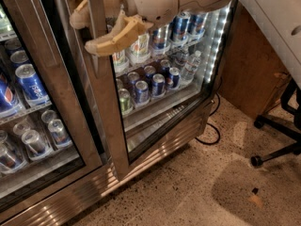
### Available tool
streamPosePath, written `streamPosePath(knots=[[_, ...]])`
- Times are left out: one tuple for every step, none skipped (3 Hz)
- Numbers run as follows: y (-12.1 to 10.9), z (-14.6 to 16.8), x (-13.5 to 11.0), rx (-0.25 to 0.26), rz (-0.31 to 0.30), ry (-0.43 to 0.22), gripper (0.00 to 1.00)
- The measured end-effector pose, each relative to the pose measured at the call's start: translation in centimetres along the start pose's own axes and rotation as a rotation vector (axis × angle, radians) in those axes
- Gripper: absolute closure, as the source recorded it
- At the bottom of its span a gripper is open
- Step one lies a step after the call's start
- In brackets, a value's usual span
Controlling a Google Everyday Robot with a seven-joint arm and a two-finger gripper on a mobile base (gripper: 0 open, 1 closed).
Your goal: Open right fridge door
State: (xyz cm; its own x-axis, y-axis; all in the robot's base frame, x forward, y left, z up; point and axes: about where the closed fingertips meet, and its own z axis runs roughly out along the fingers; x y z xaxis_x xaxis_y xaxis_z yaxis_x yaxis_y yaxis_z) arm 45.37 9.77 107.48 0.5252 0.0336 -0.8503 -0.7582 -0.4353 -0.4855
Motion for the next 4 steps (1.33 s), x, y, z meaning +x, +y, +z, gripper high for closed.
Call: streamPosePath(knots=[[0.52, 0.11, -0.21, 0.007, 0.002, 0.014, 0.0], [0.81, 0.19, 0.1, 0.007, 0.002, 0.013, 0.0], [1.22, 0.45, -0.54, 0.025, 0.004, 0.018, 0.0], [1.39, 0.52, -0.69, 0.027, 0.002, 0.016, 0.0]])
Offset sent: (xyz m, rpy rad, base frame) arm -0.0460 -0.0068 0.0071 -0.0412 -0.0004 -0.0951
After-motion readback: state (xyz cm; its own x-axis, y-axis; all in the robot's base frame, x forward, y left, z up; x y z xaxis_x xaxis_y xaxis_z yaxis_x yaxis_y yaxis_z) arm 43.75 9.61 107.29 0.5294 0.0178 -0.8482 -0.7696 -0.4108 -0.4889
